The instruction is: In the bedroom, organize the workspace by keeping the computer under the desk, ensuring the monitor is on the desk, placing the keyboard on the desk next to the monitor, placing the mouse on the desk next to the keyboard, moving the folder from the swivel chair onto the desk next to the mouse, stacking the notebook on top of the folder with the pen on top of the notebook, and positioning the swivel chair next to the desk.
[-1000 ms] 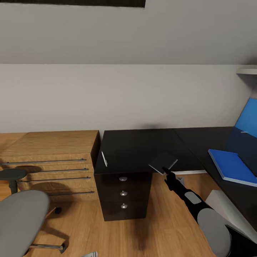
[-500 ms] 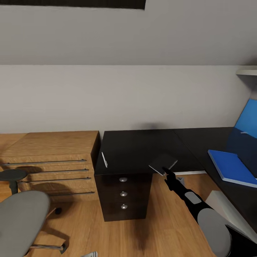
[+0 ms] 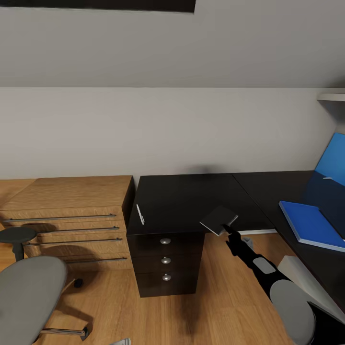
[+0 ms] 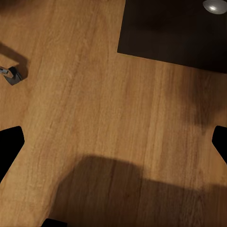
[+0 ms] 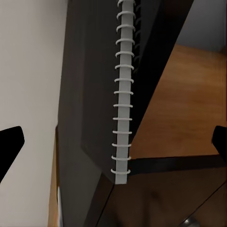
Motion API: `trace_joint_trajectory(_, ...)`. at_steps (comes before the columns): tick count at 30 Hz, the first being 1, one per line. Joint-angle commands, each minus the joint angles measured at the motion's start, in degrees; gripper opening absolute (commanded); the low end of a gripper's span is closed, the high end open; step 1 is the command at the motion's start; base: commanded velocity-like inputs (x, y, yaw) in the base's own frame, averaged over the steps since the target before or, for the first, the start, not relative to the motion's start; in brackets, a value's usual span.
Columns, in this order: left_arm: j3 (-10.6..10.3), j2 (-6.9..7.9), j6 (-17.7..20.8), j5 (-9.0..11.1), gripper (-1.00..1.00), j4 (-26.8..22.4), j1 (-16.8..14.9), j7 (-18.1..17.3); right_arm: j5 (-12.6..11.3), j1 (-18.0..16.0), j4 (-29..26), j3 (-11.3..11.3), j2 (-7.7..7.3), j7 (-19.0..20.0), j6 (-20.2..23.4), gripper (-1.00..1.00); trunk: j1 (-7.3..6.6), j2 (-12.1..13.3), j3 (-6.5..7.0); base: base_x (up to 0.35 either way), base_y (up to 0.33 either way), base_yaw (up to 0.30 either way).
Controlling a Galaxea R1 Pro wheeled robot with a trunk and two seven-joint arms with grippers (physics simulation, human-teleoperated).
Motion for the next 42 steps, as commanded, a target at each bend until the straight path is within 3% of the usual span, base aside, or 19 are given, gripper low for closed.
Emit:
trace_joint_trajectory(1, -0.3, 0.08, -0.4, 0.6, 1.00, -0.1, 0.0, 0.4, -0.4, 0.0, 0.0, -0.3, -0.08, 0.0, 0.5, 1.00, 0.00, 0.0, -0.04, 0.000, 0.000, 0.000)
trace_joint_trajectory(42, -0.3, 0.08, -0.4, 0.6, 1.00, -0.1, 0.0, 0.3, -0.5, 0.0, 0.0, -1.1, -0.22, -0.3, 0.6, 1.00, 0.00, 0.0, -0.04, 0.000, 0.000, 0.000)
